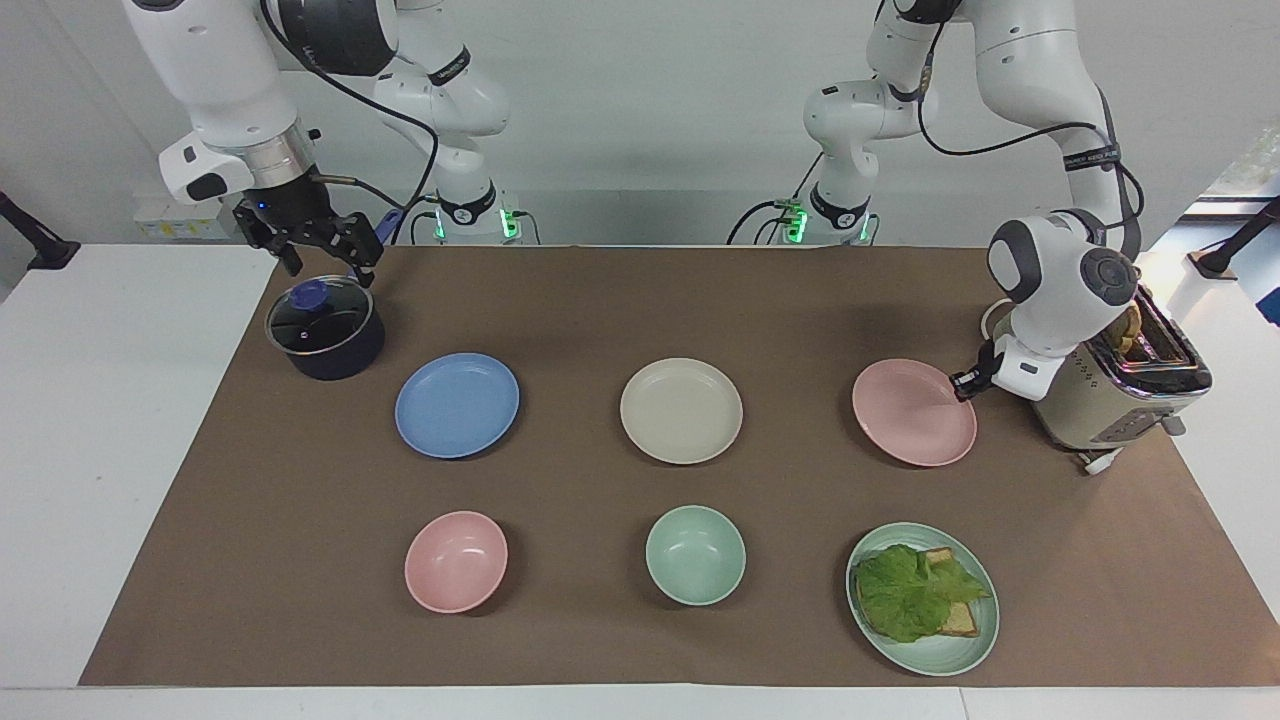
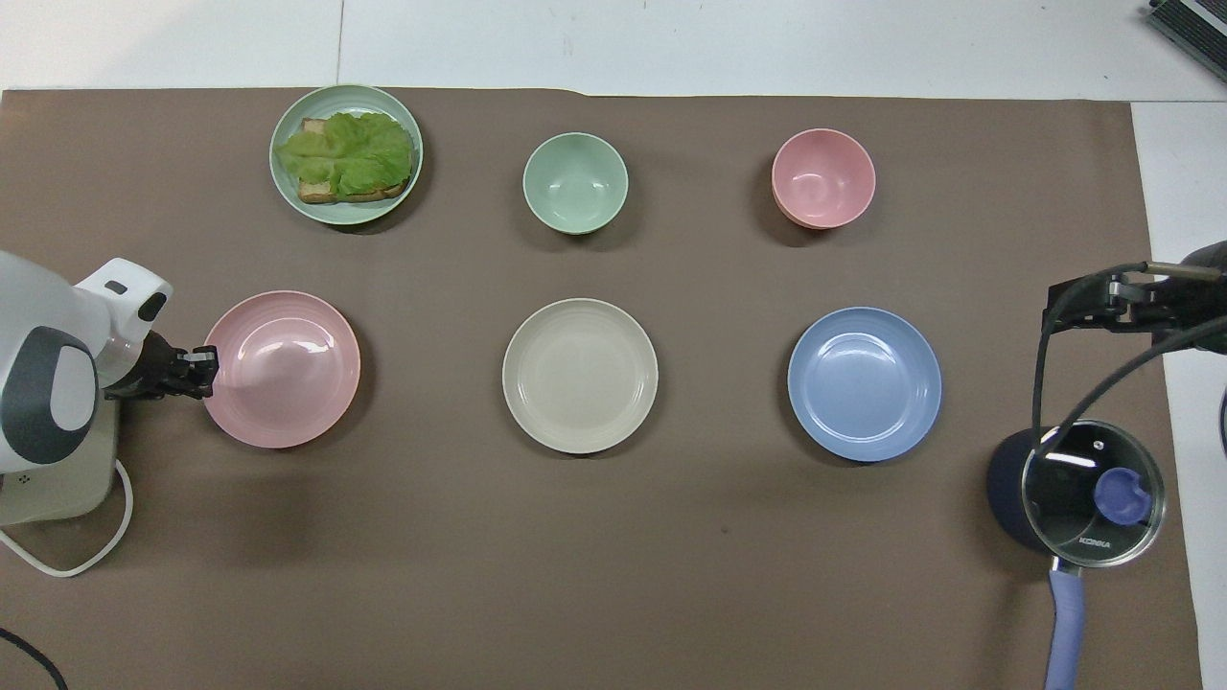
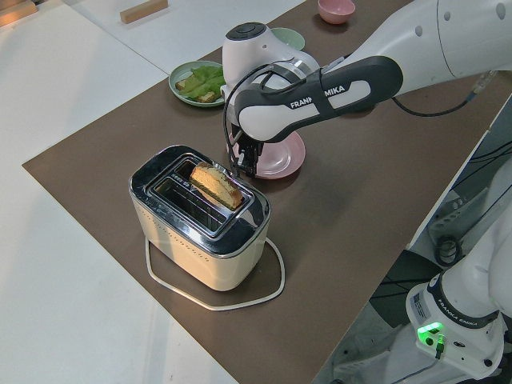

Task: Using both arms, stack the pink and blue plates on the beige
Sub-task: 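Carry the pink plate with the left gripper onto the beige plate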

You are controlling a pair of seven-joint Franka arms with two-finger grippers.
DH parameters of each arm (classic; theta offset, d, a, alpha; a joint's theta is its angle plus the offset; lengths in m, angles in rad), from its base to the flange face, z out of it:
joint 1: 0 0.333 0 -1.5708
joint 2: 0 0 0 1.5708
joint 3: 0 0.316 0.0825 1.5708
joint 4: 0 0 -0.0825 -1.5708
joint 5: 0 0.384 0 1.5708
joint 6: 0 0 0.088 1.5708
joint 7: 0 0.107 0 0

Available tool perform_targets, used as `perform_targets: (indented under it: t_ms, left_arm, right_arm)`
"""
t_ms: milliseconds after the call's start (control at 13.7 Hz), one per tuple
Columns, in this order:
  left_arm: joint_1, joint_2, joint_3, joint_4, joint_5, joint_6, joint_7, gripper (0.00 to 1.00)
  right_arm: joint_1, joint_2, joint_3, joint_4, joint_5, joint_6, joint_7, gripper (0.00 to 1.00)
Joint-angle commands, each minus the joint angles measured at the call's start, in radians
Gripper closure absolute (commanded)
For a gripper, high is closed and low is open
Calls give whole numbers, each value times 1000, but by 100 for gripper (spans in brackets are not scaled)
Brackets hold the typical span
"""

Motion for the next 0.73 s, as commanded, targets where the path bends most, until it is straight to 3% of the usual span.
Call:
perform_targets:
  t_ms: [0, 365, 656]
  left_arm:
    - [-5, -4, -1, 84, -37, -114, -2, 100]
    - [-68, -17, -12, 269, -175, -372, -37, 100]
    - [-286, -27, -16, 257, -204, -334, -258, 100]
  right_arm:
    - [-10, -4, 4, -14, 8, 19, -33, 0]
    - [-10, -5, 4, -18, 9, 31, -35, 0]
    - [-10, -10, 4, -28, 9, 34, -35, 0]
